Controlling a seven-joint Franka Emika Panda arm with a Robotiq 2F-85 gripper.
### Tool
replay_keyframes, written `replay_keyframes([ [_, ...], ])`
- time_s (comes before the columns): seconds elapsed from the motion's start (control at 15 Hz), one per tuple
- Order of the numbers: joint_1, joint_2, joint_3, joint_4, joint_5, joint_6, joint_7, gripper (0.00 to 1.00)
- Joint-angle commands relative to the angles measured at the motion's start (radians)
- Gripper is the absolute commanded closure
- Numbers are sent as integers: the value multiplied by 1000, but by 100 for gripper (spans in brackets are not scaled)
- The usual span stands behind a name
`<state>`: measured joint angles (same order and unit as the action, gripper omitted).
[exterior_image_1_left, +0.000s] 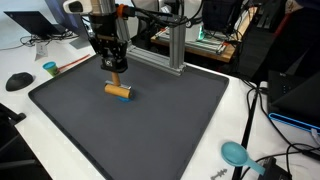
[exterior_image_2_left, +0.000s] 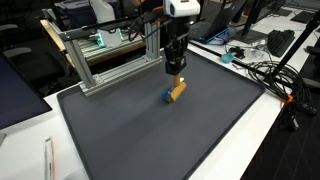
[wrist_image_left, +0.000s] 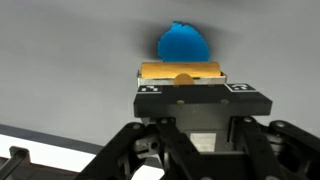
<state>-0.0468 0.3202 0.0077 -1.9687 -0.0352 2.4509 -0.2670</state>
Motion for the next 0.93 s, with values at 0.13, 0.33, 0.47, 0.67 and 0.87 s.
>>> replay_keyframes([
  [0.13, -7, 45, 23, 16, 7, -25, -50, 78],
  [0.33, -9, 79, 30, 47, 10, -68, -66, 78],
  [0.47, -9, 99, 30, 64, 10, -81, -72, 78],
  [0.67, -13, 115, 36, 82, 18, -79, -91, 78],
  [0.87, -14, 126, 38, 93, 19, -68, -95, 78],
])
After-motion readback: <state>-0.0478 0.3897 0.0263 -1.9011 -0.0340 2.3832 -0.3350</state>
